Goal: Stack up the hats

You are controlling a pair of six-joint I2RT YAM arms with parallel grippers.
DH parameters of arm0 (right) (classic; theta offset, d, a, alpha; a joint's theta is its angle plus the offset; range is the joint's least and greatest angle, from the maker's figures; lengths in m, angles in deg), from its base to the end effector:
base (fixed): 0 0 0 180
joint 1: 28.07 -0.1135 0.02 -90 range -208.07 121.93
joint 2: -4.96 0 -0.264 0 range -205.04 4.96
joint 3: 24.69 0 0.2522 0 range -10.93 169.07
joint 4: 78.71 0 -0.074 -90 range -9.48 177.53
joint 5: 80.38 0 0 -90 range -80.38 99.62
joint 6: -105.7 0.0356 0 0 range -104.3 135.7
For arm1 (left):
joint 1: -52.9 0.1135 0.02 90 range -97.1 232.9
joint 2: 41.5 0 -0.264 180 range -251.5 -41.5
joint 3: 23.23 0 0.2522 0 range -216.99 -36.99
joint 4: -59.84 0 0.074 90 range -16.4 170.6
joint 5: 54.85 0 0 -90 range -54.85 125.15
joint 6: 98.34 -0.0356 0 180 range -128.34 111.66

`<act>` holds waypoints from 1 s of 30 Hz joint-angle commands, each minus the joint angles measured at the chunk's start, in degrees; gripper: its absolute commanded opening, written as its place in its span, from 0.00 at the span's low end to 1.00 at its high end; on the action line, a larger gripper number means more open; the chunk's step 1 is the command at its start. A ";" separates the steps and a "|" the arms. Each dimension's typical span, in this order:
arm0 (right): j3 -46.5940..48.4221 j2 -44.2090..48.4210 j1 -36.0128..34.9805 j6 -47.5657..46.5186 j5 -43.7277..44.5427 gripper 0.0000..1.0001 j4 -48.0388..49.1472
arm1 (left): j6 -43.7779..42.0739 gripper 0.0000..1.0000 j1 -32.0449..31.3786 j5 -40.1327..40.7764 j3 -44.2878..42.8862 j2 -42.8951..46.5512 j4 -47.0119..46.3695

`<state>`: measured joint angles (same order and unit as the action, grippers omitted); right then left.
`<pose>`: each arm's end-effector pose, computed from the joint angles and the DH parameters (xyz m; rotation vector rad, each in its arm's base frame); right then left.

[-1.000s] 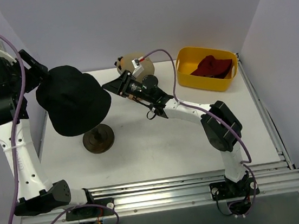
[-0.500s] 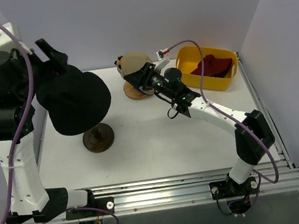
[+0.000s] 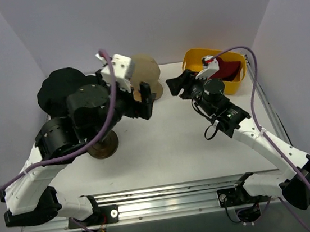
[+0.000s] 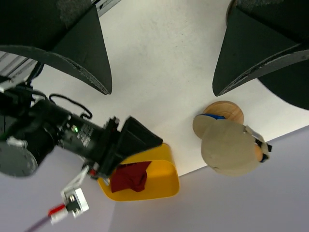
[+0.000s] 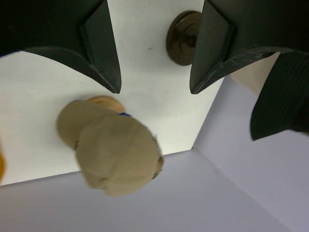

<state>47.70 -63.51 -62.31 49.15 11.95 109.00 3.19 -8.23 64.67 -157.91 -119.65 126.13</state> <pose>0.2340 0.1575 0.3984 0.0259 1.4349 0.9560 0.1160 -0.1740 0.5645 0.3709 1.7036 -0.4885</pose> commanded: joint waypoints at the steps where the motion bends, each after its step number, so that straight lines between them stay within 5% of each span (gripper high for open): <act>1: 0.08 3.43 3.20 -4.01 7.78 0.54 -6.08 | -3.80 0.94 -9.09 12.93 3.75 -0.60 -6.12; 10: 7.89 -1.57 16.74 -7.78 8.75 0.60 -13.47 | 1.03 0.94 -7.79 3.81 26.95 3.09 -21.50; 18: 23.18 -19.57 25.97 -12.10 4.17 0.66 -19.53 | 7.54 0.94 5.65 -13.60 42.77 0.55 -32.40; 30: 28.91 -35.50 36.08 9.78 -1.71 0.74 -23.23 | 8.86 0.94 6.37 -18.27 54.47 -8.15 -44.27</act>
<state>74.28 -97.96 -26.68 51.44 11.58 86.95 11.43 -1.87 48.45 -104.69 -126.43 89.39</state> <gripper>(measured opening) 0.744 0.939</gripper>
